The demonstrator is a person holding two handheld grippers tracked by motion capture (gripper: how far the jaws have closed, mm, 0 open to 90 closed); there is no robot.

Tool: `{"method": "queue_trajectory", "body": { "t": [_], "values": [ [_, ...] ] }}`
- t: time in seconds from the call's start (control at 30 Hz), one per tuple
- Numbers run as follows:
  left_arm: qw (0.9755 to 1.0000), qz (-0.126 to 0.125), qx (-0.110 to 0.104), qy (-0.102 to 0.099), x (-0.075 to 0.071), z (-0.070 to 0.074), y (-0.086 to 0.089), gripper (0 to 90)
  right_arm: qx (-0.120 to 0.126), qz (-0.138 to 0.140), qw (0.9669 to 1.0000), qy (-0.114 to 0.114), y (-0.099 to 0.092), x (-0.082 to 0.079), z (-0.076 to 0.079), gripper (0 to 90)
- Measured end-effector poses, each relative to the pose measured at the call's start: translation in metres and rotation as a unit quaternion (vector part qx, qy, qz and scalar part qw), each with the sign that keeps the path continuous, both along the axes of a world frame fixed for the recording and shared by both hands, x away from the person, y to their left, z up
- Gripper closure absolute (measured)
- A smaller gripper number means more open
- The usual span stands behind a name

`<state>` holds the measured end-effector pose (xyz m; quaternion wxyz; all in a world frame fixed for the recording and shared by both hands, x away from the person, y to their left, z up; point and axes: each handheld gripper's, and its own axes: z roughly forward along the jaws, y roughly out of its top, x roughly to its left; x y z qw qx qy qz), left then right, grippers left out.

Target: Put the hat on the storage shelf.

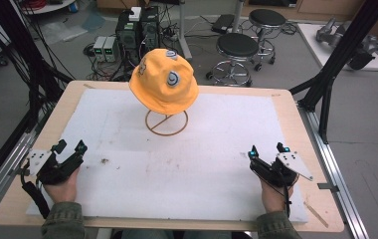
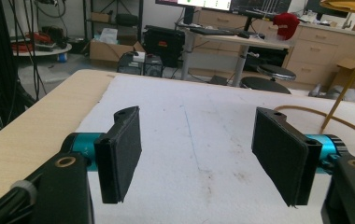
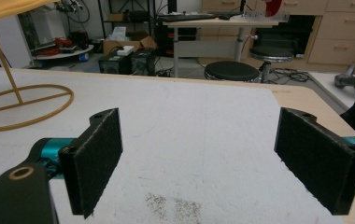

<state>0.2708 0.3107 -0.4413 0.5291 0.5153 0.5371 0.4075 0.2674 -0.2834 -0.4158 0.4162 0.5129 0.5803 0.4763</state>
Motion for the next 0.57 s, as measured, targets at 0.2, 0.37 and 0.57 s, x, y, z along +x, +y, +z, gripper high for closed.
{"method": "queue_trajectory", "body": {
  "t": [0.2, 0.37, 0.57],
  "values": [
    [1.0, -0.002, 0.001, 0.001, 0.0001, -0.0001, -0.0001, 33.1, 0.002, 0.0, 1.0, 0.001, -0.0001, -0.0011, 0.0002, 14.1],
    [1.0, -0.003, 0.001, 0.002, 0.0003, -0.0003, -0.0006, 33.1, 0.021, 0.003, 0.9997, 0.008, 0.0004, -0.0034, 0.0005, 14.1],
    [1.0, -0.003, 0.003, 0.003, 0.0008, -0.0008, -0.0005, 33.1, 0.017, 0.003, 0.9998, 0.008, 0.0003, -0.0042, 0.0007, 14.1]
  ]
}}
